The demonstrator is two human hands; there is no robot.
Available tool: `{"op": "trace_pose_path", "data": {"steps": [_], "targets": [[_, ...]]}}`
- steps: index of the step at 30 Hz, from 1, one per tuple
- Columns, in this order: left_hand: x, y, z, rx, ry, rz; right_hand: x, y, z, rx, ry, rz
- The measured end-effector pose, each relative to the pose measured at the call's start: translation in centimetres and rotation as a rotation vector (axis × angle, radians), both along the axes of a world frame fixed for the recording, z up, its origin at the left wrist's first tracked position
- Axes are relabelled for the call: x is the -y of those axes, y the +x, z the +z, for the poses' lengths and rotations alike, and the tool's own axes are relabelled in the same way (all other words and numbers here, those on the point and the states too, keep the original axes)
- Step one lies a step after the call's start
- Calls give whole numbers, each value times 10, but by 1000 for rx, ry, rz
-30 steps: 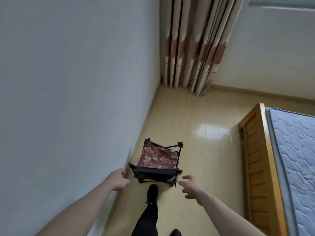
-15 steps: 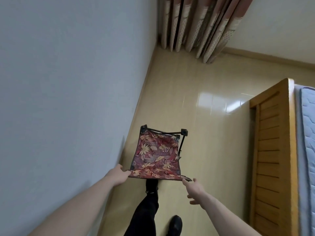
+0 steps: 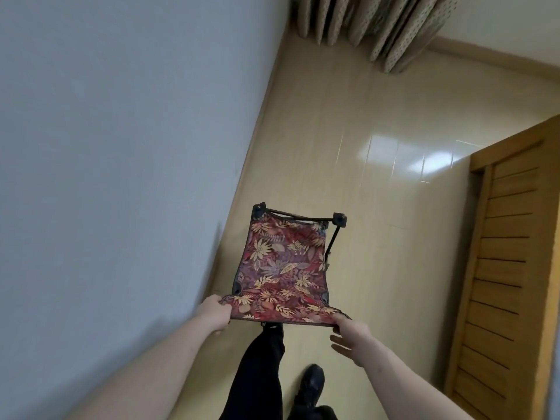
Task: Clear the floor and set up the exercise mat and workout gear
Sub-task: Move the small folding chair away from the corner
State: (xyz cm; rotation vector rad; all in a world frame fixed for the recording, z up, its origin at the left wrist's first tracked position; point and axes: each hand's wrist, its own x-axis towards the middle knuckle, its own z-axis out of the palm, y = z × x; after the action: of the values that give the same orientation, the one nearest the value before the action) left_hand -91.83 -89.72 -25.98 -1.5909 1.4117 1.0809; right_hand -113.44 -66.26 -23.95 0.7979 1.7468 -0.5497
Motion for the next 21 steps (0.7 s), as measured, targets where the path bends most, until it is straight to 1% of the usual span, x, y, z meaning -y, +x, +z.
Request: {"op": "trace_pose_path", "data": {"steps": [3, 6, 11, 15, 19, 21], "targets": [[-4, -4, 12, -21, -13, 158, 0, -7, 8, -43, 14, -84], [-8, -9, 38, -60, -33, 248, 0, -20, 35, -82, -2, -66], [-24, -15, 102, -78, -61, 254, -5, -36, 88, -187, -49, -5], [-60, 0, 143, -116, -83, 325, -27, -41, 134, -219, -119, 36], [-108, 19, 164, -176, -118, 405, -68, -40, 161, -196, -183, 70], [-140, 23, 183, -189, -174, 462, -92, -39, 168, -177, -213, 101]]}}
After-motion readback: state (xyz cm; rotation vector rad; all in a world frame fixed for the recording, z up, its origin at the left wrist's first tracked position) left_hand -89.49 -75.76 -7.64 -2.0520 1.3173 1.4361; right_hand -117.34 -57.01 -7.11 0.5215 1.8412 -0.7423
